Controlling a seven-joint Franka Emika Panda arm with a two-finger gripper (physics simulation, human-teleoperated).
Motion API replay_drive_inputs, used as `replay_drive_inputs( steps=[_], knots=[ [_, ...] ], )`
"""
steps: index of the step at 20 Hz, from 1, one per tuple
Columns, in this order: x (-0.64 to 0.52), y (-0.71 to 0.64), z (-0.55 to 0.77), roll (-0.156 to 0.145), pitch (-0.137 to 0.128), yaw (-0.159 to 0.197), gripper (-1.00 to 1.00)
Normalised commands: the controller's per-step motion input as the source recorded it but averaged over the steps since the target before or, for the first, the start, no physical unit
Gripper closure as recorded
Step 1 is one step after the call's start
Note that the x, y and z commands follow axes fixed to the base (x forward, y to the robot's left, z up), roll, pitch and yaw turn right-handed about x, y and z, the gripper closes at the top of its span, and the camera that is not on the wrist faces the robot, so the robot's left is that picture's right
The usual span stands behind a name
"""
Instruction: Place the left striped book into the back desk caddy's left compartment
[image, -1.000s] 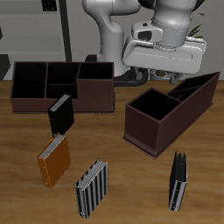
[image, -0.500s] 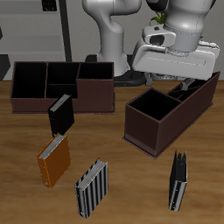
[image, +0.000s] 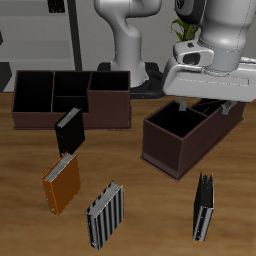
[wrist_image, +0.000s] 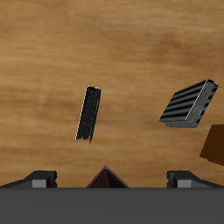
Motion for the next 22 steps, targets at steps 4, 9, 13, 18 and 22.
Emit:
replay_drive_inputs(
  steps=[4, 9, 13, 18, 22],
  knots=[
    [0.35, 0.15, -0.16, 0.028, 0.018, -0.038, -1.00],
    [0.28, 0.20, -0.12, 0.046, -0.015, 0.010, -1.00],
    [0.24, 0.03, -0.09, 0.006, -0.007, -0.005, -1.00],
    [0.27, -0.08, -0.17, -0.008, 0.000, -0.027, -1.00],
    [0.17, -0.01, -0.26, 0.028, -0.001, -0.023, -1.00]
  ],
)
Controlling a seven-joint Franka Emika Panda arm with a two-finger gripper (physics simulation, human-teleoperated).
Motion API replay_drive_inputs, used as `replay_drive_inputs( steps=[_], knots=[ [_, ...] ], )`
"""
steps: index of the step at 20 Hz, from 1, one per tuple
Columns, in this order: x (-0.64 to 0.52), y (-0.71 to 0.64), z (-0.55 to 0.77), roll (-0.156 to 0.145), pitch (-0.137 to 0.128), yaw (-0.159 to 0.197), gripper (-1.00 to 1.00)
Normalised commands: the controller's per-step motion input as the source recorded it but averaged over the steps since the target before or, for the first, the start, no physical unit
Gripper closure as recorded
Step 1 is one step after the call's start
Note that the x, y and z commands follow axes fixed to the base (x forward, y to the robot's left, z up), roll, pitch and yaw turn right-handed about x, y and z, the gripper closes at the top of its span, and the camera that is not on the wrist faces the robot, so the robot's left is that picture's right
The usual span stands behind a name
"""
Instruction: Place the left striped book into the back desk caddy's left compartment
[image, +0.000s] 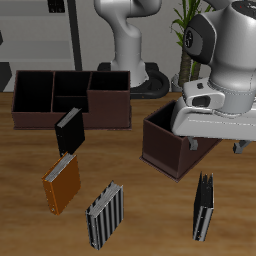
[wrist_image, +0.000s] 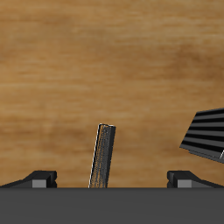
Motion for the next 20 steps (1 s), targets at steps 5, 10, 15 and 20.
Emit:
replay_drive_inputs(
  steps=[5, 10, 15, 20],
  knots=[
    [0.06, 0.09, -0.33, 0.025, -0.006, -0.001, -1.00],
    [0.00, 0.06, -0.27, 0.008, -0.016, -0.015, -1.00],
    [0.08, -0.07, -0.33, -0.011, 0.001, -0.014, -1.00],
    [0.06, 0.01, -0.32, 0.002, 0.022, -0.022, -1.00]
  ],
)
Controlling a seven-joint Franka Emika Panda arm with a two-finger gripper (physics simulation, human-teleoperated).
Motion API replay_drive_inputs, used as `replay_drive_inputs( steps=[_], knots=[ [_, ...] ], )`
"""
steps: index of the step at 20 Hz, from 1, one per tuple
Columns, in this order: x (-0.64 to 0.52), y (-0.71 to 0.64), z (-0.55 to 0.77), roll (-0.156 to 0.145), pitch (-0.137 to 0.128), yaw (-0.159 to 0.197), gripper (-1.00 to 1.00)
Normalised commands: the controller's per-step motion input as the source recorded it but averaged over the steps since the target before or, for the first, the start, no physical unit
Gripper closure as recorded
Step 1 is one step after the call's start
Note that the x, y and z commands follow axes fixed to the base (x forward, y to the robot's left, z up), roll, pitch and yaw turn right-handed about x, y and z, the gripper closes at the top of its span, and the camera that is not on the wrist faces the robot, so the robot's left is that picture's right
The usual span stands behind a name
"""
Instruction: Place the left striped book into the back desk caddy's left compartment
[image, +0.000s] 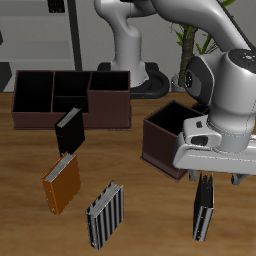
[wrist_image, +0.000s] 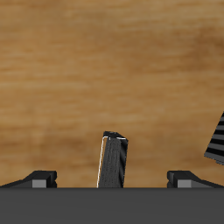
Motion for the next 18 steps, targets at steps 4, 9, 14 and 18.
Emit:
replay_drive_inputs(
  steps=[4, 9, 14, 18],
  knots=[
    [0.00, 0.00, -0.41, -0.015, 0.004, -0.010, -1.00],
    [-0.03, -0.05, -0.34, -0.009, 0.008, -0.013, -1.00],
    [-0.02, 0.02, -0.31, 0.018, 0.029, 0.001, -1.00],
    [-0.01, 0.04, -0.29, 0.037, -0.005, 0.082, 1.00]
  ],
)
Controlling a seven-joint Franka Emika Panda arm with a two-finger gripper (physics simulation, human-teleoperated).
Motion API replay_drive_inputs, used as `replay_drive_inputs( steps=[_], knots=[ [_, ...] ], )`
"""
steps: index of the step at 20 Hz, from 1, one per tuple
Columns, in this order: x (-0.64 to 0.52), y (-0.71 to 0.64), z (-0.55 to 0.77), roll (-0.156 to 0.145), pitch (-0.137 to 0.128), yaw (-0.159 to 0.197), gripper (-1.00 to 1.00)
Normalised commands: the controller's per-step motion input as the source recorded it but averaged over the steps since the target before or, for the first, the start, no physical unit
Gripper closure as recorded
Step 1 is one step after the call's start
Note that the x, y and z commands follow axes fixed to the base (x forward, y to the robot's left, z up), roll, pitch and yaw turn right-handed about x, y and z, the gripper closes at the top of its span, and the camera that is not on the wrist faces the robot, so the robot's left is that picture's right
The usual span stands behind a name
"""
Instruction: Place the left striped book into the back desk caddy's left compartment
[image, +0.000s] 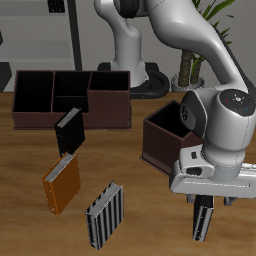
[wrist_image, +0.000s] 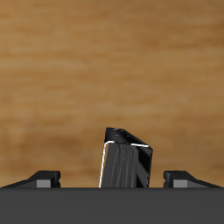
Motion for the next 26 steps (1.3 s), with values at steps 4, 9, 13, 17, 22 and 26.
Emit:
replay_drive_inputs(
  steps=[4, 9, 13, 17, 22, 26],
  knots=[
    [0.02, -0.09, -0.12, -0.025, 0.021, 0.003, 1.00],
    [0.04, -0.09, -0.01, -0.002, 0.008, -0.001, 1.00],
    [-0.09, -0.03, 0.21, 0.001, -0.012, 0.008, 1.00],
    [-0.21, -0.04, 0.53, 0.030, -0.049, 0.005, 1.00],
    [-0.19, -0.22, 0.57, 0.019, -0.029, -0.006, 1.00],
    [-0.33, -0.43, 0.71, 0.013, -0.054, -0.003, 1.00]
  ],
)
